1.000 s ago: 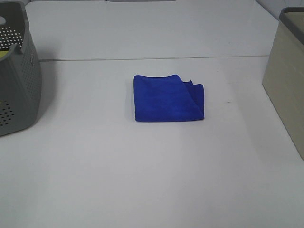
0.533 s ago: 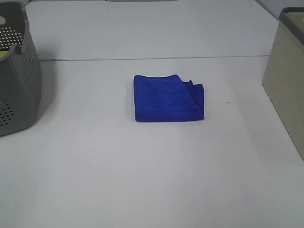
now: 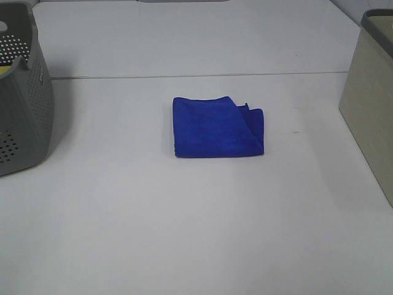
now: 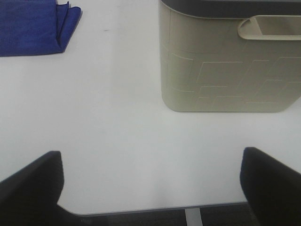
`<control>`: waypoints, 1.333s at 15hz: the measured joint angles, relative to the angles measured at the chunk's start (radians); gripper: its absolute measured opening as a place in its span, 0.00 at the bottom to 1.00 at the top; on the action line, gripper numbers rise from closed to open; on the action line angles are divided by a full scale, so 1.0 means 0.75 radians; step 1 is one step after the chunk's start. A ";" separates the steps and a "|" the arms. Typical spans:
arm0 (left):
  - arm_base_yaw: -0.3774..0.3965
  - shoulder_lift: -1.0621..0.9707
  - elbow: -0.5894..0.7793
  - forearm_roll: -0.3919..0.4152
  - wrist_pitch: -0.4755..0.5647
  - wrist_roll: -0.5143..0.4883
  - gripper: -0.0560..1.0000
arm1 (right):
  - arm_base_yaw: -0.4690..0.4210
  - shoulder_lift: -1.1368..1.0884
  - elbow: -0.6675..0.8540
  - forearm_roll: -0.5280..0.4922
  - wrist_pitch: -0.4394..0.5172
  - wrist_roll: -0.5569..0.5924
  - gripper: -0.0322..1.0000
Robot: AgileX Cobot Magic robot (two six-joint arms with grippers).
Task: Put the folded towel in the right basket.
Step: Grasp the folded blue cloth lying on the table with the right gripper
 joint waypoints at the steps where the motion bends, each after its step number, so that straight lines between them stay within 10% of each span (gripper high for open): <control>1: 0.000 0.000 0.000 0.001 0.000 0.000 0.98 | 0.000 0.000 0.000 0.000 0.000 0.000 0.98; 10: 0.000 0.000 0.000 0.001 0.000 0.000 0.98 | 0.000 0.287 -0.084 0.016 0.041 0.000 0.98; 20: 0.000 0.000 0.000 0.001 0.000 0.000 0.98 | 0.000 1.581 -1.023 0.220 0.147 -0.003 0.98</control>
